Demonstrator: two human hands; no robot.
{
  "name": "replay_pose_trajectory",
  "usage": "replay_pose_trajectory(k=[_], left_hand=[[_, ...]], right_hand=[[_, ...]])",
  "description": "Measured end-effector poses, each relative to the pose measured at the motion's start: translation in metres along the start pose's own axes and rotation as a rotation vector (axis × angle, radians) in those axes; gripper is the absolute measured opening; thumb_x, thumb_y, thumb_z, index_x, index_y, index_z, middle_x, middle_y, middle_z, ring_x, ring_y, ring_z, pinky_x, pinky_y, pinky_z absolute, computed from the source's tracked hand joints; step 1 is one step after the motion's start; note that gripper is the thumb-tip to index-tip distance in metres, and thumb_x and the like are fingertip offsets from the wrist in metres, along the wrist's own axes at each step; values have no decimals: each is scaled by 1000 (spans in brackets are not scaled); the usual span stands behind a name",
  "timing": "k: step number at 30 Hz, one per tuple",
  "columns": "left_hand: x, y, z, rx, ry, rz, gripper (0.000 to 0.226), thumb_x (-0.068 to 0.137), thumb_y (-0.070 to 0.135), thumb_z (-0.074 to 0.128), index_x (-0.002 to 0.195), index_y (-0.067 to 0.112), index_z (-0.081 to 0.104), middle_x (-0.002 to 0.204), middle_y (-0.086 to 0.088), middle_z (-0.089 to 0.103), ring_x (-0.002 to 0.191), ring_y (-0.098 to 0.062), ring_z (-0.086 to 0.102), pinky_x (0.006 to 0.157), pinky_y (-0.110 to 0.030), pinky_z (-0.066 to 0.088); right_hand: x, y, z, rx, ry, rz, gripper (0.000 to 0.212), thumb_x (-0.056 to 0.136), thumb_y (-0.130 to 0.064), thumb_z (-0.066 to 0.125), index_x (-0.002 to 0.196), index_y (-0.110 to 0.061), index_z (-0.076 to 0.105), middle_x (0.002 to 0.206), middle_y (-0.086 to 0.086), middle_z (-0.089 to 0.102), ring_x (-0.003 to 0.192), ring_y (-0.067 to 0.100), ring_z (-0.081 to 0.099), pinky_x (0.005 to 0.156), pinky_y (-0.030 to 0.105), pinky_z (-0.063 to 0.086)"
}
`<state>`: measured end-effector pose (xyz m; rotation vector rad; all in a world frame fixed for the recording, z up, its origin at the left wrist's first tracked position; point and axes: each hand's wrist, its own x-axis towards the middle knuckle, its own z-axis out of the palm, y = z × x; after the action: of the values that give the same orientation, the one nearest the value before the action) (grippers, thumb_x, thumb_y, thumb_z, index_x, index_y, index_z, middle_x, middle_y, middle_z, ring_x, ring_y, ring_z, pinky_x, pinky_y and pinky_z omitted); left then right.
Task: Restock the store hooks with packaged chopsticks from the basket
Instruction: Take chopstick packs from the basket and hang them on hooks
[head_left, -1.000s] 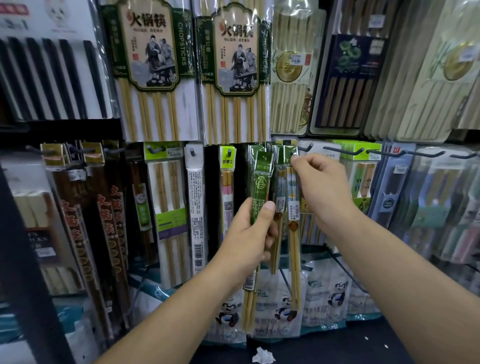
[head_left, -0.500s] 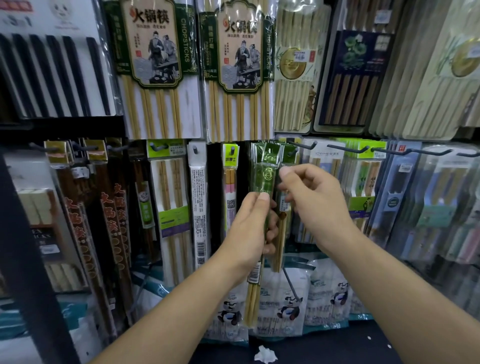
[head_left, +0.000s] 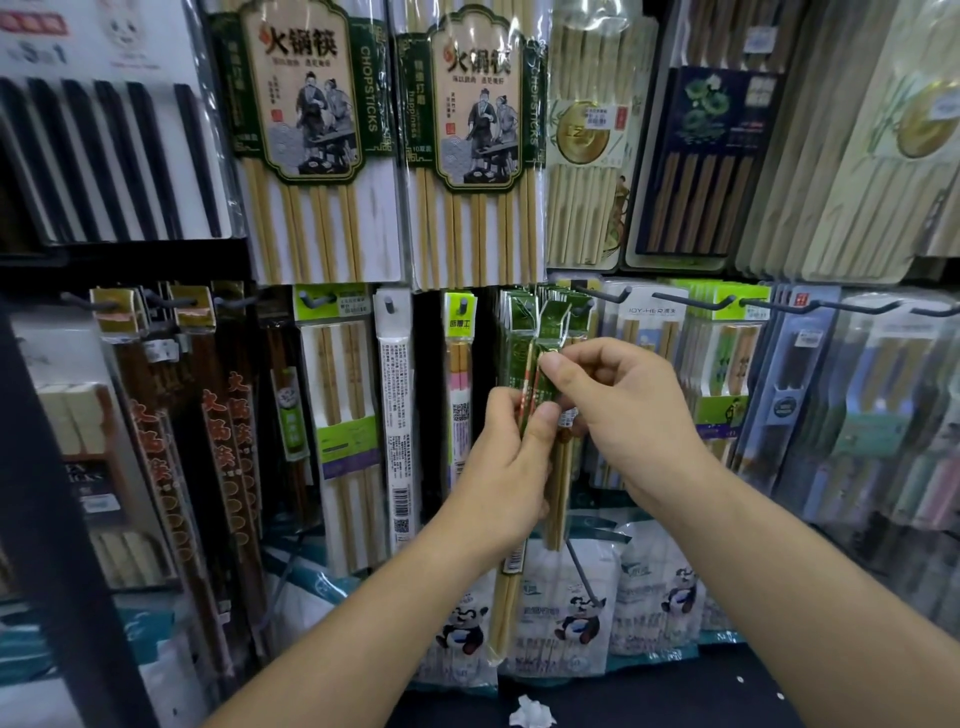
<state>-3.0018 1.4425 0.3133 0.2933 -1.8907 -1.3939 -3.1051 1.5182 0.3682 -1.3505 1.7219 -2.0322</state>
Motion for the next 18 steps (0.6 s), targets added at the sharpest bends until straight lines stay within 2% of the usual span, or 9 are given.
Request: replay_pose_trajectory(k=[4, 7, 10, 12, 15, 18], left_hand=[[0, 1, 2, 113, 33, 30, 22, 105, 53, 37, 104, 32, 40, 74, 11, 51, 56, -1, 47, 58, -37, 46], [1, 1, 3, 245, 55, 99, 17, 108, 45, 37, 104, 28, 39, 77, 8, 56, 59, 1, 53, 56, -20, 43], [-1, 1, 2, 311, 49, 118, 16, 107, 45, 41, 106, 28, 39, 83, 6, 62, 66, 4, 57, 54, -17, 43], [-2, 1, 2, 263, 64, 84, 20, 104, 50, 45, 107, 31, 41, 83, 11, 62, 68, 8, 57, 56, -15, 43], [-3, 3, 1, 112, 68, 24, 28, 101, 63, 38, 102, 36, 44, 71, 21, 58, 59, 5, 55, 53, -17, 41], [-4, 3, 1, 27, 66, -12, 32, 102, 62, 32, 98, 32, 44, 73, 9, 50, 52, -2, 46, 47, -24, 43]], right_hand=[[-1, 1, 1, 16, 38, 6, 8, 89, -26, 78, 82, -25, 74, 73, 0, 71, 68, 11, 67, 56, 22, 52], [-4, 0, 2, 88, 43, 61, 17, 82, -28, 84, 89, -17, 72, 75, 3, 71, 68, 13, 67, 58, 24, 54], [-4, 0, 2, 131, 36, 119, 25, 80, -23, 85, 94, -11, 69, 79, 8, 69, 66, 12, 66, 59, 22, 54], [-2, -1, 2, 129, 7, 141, 16, 86, -20, 80, 95, -9, 71, 79, 8, 72, 65, 10, 67, 56, 21, 53], [0, -1, 1, 66, -36, 137, 10, 92, -21, 74, 94, -10, 74, 76, 5, 72, 70, 13, 68, 61, 30, 58], [1, -2, -2, 14, -58, 111, 20, 97, -21, 68, 86, -5, 72, 76, 17, 70, 69, 20, 65, 61, 31, 57]])
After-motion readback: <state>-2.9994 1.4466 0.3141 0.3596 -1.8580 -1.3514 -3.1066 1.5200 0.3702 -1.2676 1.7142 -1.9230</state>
